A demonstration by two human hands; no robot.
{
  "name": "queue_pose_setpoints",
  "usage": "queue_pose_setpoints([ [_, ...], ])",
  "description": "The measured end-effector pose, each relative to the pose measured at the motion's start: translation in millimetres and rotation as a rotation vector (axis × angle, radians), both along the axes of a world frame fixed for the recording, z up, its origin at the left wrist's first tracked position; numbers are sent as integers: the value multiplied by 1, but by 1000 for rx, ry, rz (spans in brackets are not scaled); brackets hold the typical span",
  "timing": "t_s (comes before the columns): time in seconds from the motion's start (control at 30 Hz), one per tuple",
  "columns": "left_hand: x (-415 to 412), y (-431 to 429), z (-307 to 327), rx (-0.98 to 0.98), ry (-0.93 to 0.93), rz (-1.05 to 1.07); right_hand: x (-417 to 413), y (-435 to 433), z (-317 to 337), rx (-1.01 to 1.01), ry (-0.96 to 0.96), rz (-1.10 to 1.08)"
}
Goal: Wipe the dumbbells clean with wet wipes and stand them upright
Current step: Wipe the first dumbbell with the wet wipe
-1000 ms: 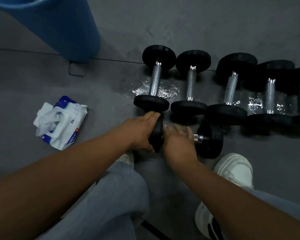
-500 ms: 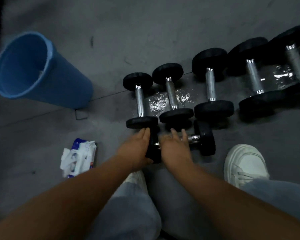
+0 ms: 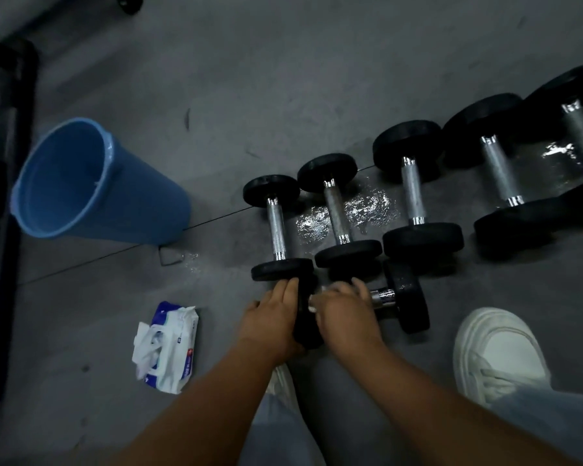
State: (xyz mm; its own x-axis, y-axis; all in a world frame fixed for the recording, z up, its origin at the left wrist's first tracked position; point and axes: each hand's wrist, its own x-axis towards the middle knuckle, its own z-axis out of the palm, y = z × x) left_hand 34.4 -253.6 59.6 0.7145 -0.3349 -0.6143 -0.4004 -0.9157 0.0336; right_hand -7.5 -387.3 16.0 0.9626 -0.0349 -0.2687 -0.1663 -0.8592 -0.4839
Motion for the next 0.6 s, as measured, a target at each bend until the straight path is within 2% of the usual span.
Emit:
queue_pose_setpoints([
  [0.13, 0, 1, -2, -26, -1, 12, -8, 7, 8, -12, 99, 9],
  [0.23, 1, 0, -2, -27, 9, 26, -8, 8, 7, -20, -28, 7],
  [0.37, 4, 1, -3, -25, 12, 20, 4, 3, 9, -35, 122, 54],
  [0.47, 3, 0, -1, -20, 33, 34, -7, 10, 18, -6, 48, 24],
  [0.6, 2, 0, 0, 8, 37, 33, 4, -5, 13, -82, 1, 25],
])
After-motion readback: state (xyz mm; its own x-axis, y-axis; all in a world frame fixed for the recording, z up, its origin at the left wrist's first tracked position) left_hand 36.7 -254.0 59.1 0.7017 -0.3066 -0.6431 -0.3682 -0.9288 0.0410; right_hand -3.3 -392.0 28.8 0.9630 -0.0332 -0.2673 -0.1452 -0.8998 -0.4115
